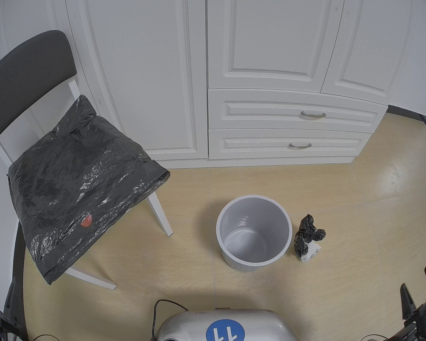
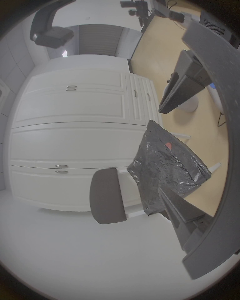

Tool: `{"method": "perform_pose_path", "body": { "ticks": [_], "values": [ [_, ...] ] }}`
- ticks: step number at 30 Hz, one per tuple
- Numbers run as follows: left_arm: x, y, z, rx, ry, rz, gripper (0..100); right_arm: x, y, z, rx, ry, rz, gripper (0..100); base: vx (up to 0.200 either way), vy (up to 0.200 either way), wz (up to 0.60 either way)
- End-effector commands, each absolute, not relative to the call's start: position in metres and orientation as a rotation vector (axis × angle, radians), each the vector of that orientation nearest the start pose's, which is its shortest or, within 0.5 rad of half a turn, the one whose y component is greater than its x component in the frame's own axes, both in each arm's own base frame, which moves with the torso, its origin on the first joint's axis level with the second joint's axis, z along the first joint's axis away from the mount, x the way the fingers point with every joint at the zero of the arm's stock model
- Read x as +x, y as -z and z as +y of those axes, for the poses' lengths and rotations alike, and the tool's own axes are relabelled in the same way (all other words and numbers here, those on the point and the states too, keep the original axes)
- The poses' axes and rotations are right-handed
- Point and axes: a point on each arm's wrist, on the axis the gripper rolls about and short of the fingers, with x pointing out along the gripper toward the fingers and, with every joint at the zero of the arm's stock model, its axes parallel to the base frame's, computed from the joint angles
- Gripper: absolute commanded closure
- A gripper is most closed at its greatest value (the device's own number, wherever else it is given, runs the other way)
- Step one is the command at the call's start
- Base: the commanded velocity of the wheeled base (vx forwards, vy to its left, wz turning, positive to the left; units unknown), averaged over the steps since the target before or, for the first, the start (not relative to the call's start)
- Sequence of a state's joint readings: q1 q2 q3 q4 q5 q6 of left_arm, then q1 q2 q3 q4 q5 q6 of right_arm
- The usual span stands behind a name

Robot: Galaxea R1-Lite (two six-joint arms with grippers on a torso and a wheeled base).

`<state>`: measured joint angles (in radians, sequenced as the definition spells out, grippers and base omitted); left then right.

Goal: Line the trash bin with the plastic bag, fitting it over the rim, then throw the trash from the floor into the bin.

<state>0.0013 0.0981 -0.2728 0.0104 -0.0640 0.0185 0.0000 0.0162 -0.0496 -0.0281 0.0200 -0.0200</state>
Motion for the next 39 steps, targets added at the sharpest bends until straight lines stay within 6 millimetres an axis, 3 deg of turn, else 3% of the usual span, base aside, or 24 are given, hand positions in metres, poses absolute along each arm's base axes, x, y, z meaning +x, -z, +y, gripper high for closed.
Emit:
{"method": "perform_pose_path", "body": {
  "ticks": [1,4,10,16,24,32,39],
  "values": [
    [0.001,-0.173,0.000,0.063,-0.015,0.103,0,-0.042,-0.145,0.002,-0.067,-0.059,-0.168,0,0.000,0.000,0.00],
    [0.027,-0.175,0.001,0.132,-0.023,0.232,0,-0.026,-0.158,0.003,-0.138,-0.090,-0.060,0,0.000,0.000,0.00],
    [0.087,-0.175,0.002,0.173,-0.022,0.466,0,0.017,-0.216,0.002,-0.136,-0.097,0.049,0,0.000,0.000,0.00],
    [0.132,-0.146,0.007,0.214,-0.149,0.705,0,0.053,-0.228,0.003,-0.077,-0.116,0.109,0,0.000,0.000,0.00],
    [0.127,-0.123,0.010,0.226,-0.163,0.808,0,0.076,-0.212,0.004,-0.040,-0.132,0.222,0,0.000,0.000,0.00],
    [0.124,-0.111,0.015,0.282,-0.177,0.884,0,0.078,-0.213,0.007,-0.046,-0.163,0.209,0,0.000,0.000,0.00],
    [0.150,-0.098,0.026,0.321,-0.280,0.892,0,0.077,-0.214,0.007,-0.045,-0.167,0.203,0,0.000,0.000,0.00]
  ]
}}
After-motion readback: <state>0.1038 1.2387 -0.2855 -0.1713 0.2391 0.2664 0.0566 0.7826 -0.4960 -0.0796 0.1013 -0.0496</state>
